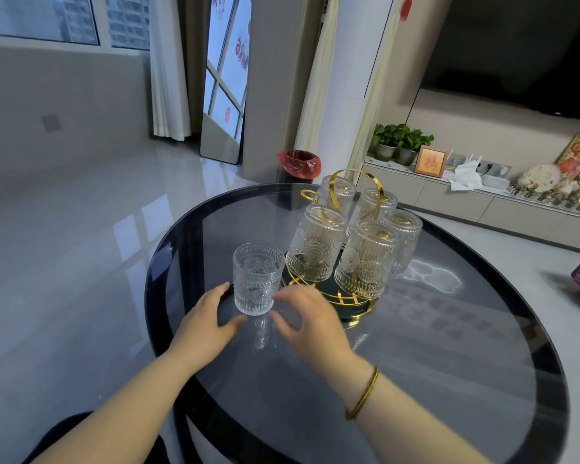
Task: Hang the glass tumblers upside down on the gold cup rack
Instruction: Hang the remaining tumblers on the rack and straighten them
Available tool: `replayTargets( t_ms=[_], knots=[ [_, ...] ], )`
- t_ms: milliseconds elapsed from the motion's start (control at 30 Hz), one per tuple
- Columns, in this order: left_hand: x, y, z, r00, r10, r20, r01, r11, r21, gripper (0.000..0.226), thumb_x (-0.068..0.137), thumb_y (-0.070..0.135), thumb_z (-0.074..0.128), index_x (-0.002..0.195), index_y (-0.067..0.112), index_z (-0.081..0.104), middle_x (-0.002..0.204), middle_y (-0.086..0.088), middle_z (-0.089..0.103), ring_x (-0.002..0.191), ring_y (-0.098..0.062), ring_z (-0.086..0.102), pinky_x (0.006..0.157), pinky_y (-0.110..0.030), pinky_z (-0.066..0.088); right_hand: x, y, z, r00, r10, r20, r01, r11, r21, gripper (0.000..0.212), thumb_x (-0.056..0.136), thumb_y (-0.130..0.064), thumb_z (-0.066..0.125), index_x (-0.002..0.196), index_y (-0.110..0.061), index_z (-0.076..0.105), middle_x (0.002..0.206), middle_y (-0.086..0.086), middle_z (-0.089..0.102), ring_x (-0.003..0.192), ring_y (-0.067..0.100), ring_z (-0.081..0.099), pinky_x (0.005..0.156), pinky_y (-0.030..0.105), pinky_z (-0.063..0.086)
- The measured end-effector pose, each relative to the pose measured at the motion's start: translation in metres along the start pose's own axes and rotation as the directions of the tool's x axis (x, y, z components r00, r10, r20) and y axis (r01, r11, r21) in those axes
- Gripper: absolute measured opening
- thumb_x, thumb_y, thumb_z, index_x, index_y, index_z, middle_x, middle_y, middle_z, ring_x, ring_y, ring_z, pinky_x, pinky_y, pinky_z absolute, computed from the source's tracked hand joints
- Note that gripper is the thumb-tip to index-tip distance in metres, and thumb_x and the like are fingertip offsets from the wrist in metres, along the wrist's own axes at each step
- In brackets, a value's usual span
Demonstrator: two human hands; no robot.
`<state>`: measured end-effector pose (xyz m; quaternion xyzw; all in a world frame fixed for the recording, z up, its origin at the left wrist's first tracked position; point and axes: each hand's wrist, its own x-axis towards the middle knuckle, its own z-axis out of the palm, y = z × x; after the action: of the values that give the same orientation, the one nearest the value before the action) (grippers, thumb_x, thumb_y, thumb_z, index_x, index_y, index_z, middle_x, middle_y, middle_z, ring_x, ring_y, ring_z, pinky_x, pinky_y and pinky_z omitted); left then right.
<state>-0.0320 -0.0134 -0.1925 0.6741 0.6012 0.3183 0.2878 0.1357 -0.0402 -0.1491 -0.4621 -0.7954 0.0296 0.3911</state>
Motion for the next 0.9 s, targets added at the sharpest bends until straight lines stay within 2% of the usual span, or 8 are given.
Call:
replayTargets(
  t_ms=[67, 133, 233, 333, 467, 600, 733, 900],
  knots=[
    [0.006, -0.001, 0.004, 1.000, 0.020, 0.011, -0.020, 0.999, -0.050, 0.071, 0.079, 0.028, 0.065, 0.136, 0.022, 0.024, 0.145, -0.003, 0.033, 0.131, -0.016, 0.032, 0.105, -0.031, 0.027, -0.013, 0.005, 0.017, 0.975, 0.215, 0.063, -0.221, 0.970, 0.105, 0.027, 0.075, -0.014, 0.064, 0.100, -0.005, 0.060, 0.097, 0.012, 0.067, 0.092, 0.014, 0.055, 0.082, 0.021, 0.042],
    [0.012, -0.004, 0.007, 0.999, 0.030, 0.021, -0.029, 0.997, -0.066, 0.076, 0.075, 0.026, 0.069, 0.136, 0.025, 0.023, 0.144, 0.000, 0.034, 0.130, -0.013, 0.033, 0.103, -0.029, 0.026, -0.018, 0.012, 0.030, 0.898, 0.416, 0.144, -0.437, 0.883, 0.170, 0.037, 0.079, -0.018, 0.061, 0.114, -0.012, 0.051, 0.110, 0.005, 0.060, 0.101, 0.013, 0.053, 0.084, 0.016, 0.038],
    [0.023, -0.008, 0.007, 0.999, 0.042, 0.025, -0.040, 0.995, -0.089, 0.083, 0.070, 0.024, 0.074, 0.135, 0.028, 0.023, 0.141, 0.002, 0.039, 0.124, -0.007, 0.035, 0.099, -0.026, 0.025, -0.017, 0.017, 0.045, 0.810, 0.547, 0.209, -0.586, 0.766, 0.264, 0.053, 0.082, -0.018, 0.056, 0.130, -0.015, 0.034, 0.127, 0.000, 0.050, 0.116, 0.012, 0.047, 0.092, 0.017, 0.035],
    [0.037, -0.007, 0.006, 0.996, 0.061, 0.072, -0.050, 0.989, -0.140, 0.083, 0.065, 0.025, 0.078, 0.131, 0.030, 0.028, 0.128, 0.010, 0.045, 0.113, 0.000, 0.036, 0.097, -0.024, 0.026, -0.008, 0.018, 0.052, 0.798, 0.543, 0.263, -0.603, 0.719, 0.346, 0.059, 0.085, -0.011, 0.049, 0.137, -0.014, 0.020, 0.139, 0.001, 0.041, 0.124, 0.009, 0.040, 0.102, 0.021, 0.032],
    [0.052, -0.010, 0.008, 0.995, 0.013, 0.098, -0.004, 0.996, -0.091, 0.081, 0.063, 0.027, 0.079, 0.130, 0.025, 0.034, 0.116, 0.009, 0.050, 0.112, -0.011, 0.043, 0.091, -0.023, 0.030, 0.003, 0.023, 0.057, 0.782, 0.551, 0.292, -0.622, 0.661, 0.419, 0.062, 0.085, 0.001, 0.042, 0.138, -0.013, 0.012, 0.139, 0.001, 0.040, 0.119, 0.002, 0.038, 0.098, 0.016, 0.032],
    [0.053, -0.011, 0.011, 0.998, 0.051, 0.040, -0.052, 0.999, 0.017, 0.069, 0.059, 0.032, 0.080, 0.119, 0.024, 0.046, 0.093, 0.011, 0.053, 0.092, -0.010, 0.050, 0.079, -0.023, 0.037, 0.002, 0.027, 0.062, 0.799, 0.537, 0.270, -0.600, 0.697, 0.392, 0.061, 0.083, 0.004, 0.039, 0.136, -0.019, 0.021, 0.131, -0.007, 0.043, 0.116, -0.001, 0.038, 0.096, 0.012, 0.030],
    [0.054, -0.011, 0.014, 0.996, 0.094, 0.000, -0.094, 0.995, 0.034, 0.064, 0.056, 0.038, 0.079, 0.111, 0.023, 0.050, 0.097, 0.005, 0.064, 0.093, -0.015, 0.057, 0.076, -0.024, 0.040, 0.005, 0.028, 0.061, 0.798, 0.539, 0.270, -0.600, 0.669, 0.439, 0.061, 0.079, 0.010, 0.037, 0.133, -0.019, 0.030, 0.126, -0.006, 0.046, 0.115, 0.001, 0.041, 0.099, 0.017, 0.033],
    [0.044, -0.005, 0.010, 0.997, 0.070, 0.013, -0.068, 0.994, -0.082, 0.060, 0.055, 0.041, 0.078, 0.101, 0.037, 0.040, 0.082, 0.028, 0.050, 0.076, 0.007, 0.047, 0.061, -0.013, 0.036, 0.006, 0.018, 0.061, 0.813, 0.518, 0.268, -0.577, 0.649, 0.495, 0.061, 0.078, 0.010, 0.038, 0.128, -0.024, 0.033, 0.115, -0.014, 0.048, 0.109, -0.003, 0.046, 0.091, 0.006, 0.036]
  ],
)
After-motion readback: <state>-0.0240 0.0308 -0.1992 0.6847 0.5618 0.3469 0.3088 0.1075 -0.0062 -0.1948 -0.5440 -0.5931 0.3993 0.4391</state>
